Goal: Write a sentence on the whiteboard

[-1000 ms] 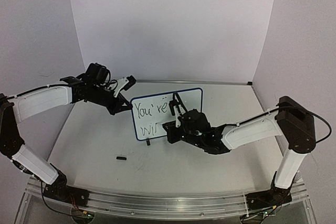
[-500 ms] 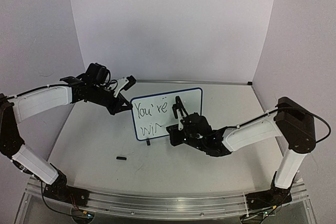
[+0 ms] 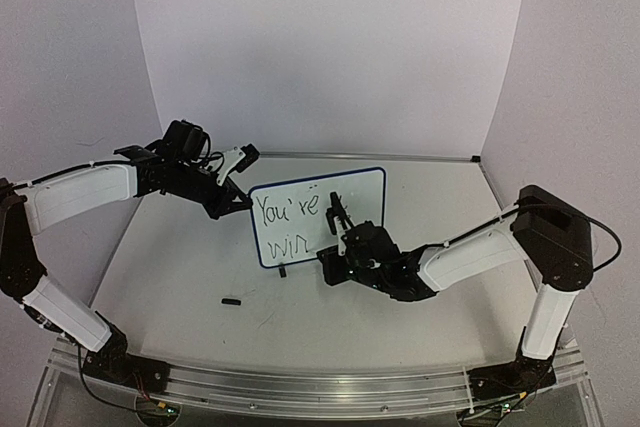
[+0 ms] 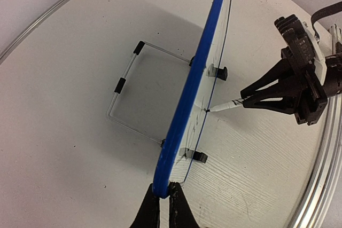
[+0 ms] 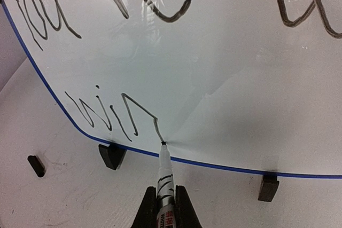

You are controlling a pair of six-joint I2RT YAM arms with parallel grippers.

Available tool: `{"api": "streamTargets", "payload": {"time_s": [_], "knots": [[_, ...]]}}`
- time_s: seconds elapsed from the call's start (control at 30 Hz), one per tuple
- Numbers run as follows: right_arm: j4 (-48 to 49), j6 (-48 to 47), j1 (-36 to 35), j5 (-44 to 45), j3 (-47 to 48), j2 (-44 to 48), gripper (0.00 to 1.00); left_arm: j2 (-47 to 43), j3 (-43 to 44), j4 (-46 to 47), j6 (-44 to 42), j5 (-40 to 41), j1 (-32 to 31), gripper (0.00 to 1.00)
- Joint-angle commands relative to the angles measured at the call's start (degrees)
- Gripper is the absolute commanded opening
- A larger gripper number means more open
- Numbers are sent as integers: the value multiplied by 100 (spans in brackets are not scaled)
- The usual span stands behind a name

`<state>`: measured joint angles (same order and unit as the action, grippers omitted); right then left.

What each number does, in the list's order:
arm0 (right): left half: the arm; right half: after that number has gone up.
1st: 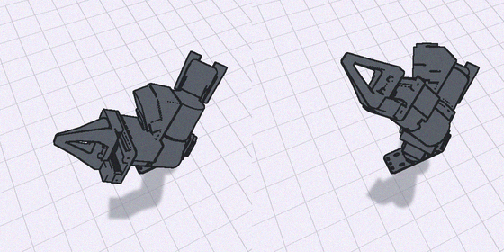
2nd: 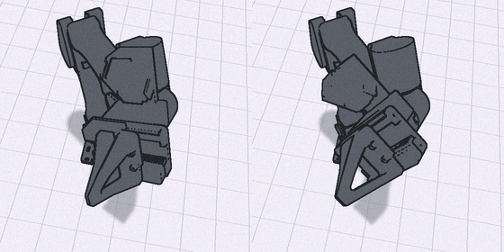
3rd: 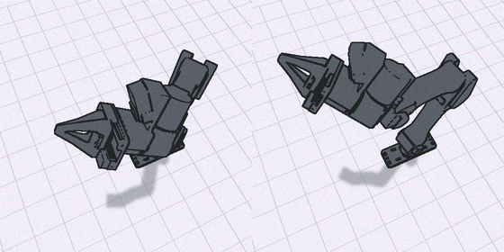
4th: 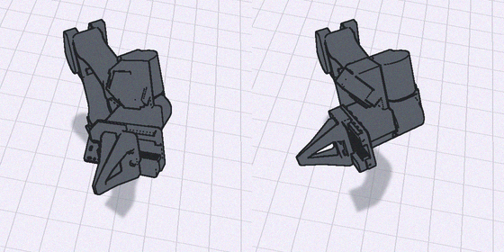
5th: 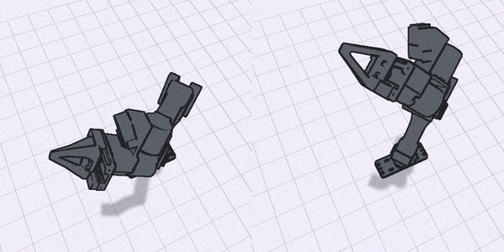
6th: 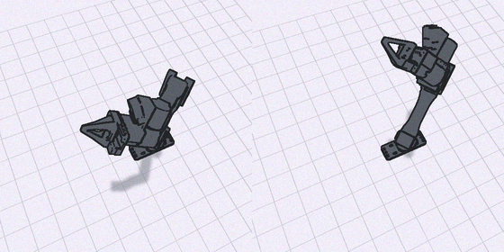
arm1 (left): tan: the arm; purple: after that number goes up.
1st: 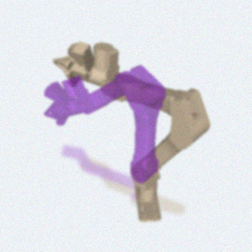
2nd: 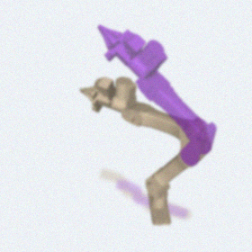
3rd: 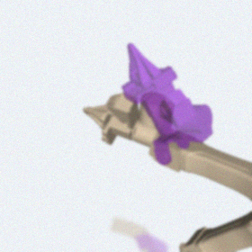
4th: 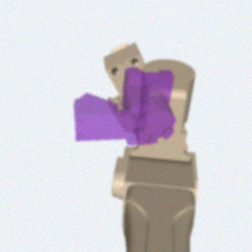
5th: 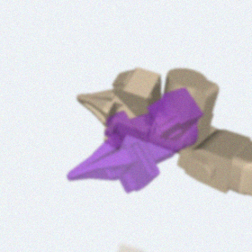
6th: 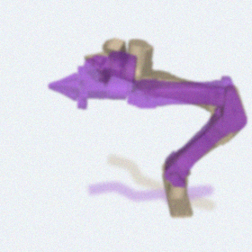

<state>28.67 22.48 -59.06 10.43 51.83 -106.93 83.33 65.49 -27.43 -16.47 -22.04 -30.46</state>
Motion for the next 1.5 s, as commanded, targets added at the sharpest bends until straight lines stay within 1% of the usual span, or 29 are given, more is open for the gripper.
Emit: {"api": "streamTargets", "payload": {"time_s": [0.0, 0.07, 0.23, 0.6, 1.03, 1.47], "knots": [[199, -98, 58, -112, -48, 216, 0, 157, -2, -308, -161, 526, 9, 0], [253, -108, 59, -161, -174, 403, 0, 157, -2, -308, -157, 514, 4, 0], [212, -50, 57, 91, -348, 594, 0, 160, -1, -304, -155, 501, 5, 0], [116, -156, 60, 69, 0, 207, 0, 149, 0, -315, -159, 532, 4, 0], [-238, -168, 65, 465, 294, 83, 0, 140, -1, -325, -169, 542, 4, 0], [-156, -330, 64, 635, 279, 576, 0, 124, 2, -328, -166, 549, 4, 0]]}}
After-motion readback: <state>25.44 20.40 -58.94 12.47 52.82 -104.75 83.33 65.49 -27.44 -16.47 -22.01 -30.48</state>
